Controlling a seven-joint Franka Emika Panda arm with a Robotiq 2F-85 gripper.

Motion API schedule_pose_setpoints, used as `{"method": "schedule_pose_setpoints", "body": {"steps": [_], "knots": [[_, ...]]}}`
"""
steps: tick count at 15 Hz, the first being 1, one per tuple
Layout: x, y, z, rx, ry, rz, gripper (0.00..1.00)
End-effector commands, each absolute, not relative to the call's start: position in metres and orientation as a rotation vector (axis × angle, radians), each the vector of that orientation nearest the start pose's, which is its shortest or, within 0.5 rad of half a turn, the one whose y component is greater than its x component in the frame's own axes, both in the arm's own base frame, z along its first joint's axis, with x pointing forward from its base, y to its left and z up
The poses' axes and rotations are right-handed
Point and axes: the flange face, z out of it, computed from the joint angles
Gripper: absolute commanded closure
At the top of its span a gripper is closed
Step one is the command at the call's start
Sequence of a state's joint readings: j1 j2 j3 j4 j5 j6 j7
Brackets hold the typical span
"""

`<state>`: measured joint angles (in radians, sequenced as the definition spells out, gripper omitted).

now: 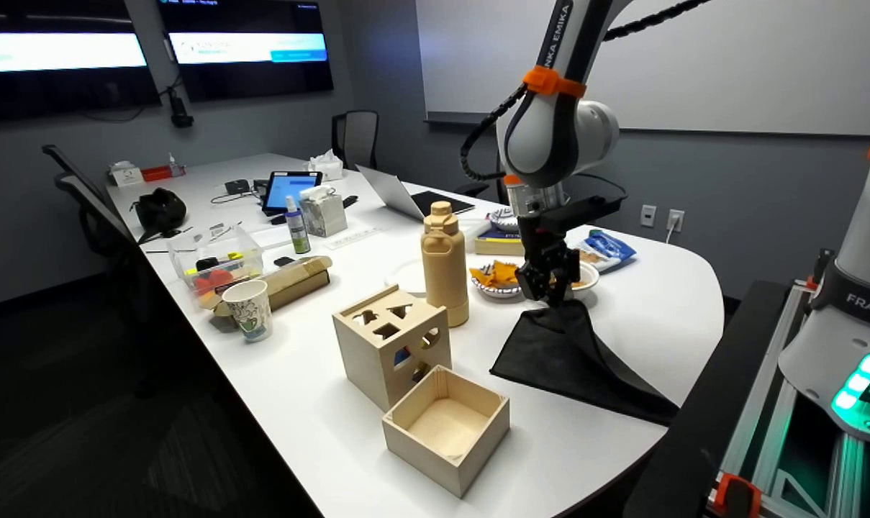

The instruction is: Fold the grey towel into a triangle.

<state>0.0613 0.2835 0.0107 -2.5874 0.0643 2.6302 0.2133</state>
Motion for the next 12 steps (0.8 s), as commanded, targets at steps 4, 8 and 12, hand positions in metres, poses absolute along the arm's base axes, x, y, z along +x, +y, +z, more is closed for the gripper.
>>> {"method": "schedule_pose_setpoints", "body": {"steps": [4,8,12], "knots": [[0.428,0.059,0.114,-3.035,0.160,0.381,0.97],[0.434,0.068,0.096,-3.001,0.087,0.411,0.97],[0.438,0.072,0.081,-2.966,0.014,0.449,0.65]]}}
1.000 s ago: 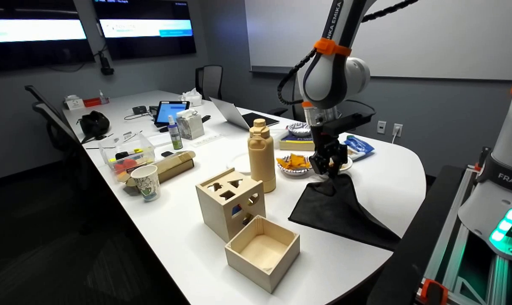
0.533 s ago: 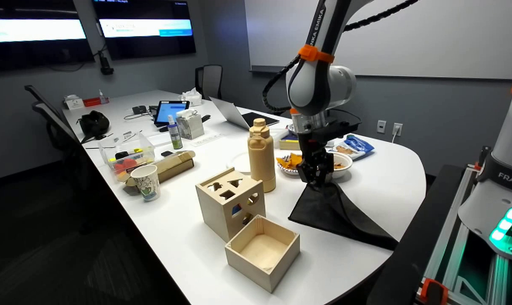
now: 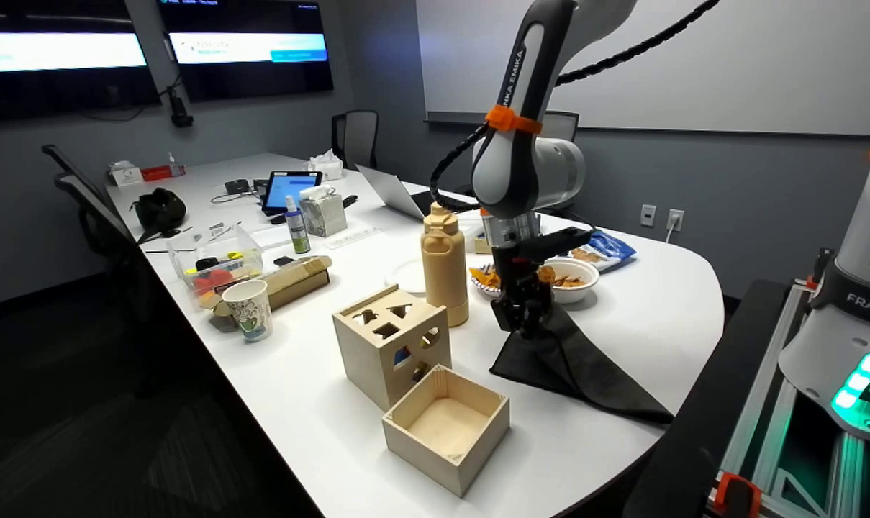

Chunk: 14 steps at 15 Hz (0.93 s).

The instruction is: Fold the grey towel into a triangle.

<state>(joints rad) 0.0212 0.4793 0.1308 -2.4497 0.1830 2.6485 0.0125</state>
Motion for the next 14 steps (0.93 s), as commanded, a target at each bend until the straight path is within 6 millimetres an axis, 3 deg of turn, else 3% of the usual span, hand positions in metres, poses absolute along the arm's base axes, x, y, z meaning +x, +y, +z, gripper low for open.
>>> {"method": "schedule_pose_setpoints", "body": {"steps": [1,4,9,14], "knots": [[0.440,0.071,0.079,-2.958,-0.003,0.452,0.64],[0.442,0.068,0.077,-2.927,-0.043,0.444,0.42],[0.445,0.070,0.092,-2.880,-0.111,0.383,0.04],[0.438,0.067,0.123,-2.862,-0.146,0.314,0.00]]}}
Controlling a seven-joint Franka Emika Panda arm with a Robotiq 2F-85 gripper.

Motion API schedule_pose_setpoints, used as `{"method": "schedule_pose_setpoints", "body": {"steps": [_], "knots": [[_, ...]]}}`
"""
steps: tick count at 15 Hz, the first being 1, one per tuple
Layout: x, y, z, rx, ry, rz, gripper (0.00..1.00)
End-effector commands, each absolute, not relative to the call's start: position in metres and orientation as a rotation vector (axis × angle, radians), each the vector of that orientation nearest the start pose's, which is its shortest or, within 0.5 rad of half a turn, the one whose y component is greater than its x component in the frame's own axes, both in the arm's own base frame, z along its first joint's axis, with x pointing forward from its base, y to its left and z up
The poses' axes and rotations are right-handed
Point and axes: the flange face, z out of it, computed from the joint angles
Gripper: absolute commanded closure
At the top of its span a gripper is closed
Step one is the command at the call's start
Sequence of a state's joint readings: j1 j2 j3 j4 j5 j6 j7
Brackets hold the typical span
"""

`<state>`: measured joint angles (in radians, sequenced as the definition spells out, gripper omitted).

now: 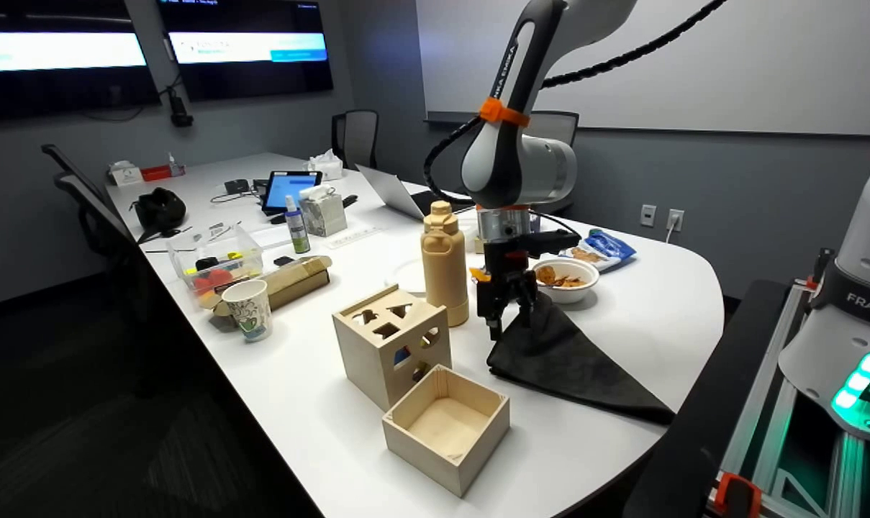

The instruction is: Fold the grey towel into a triangle.

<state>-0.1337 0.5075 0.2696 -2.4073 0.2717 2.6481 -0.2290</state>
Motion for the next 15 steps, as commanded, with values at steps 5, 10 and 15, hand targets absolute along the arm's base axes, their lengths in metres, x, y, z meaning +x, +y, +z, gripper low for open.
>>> {"method": "schedule_pose_setpoints", "body": {"steps": [5,10,15], "knots": [[0.406,0.049,0.173,-2.892,-0.045,0.224,0.00],[0.377,0.036,0.215,-2.908,0.039,0.147,0.00],[0.383,0.029,0.239,-2.939,0.034,0.102,0.00]]}}
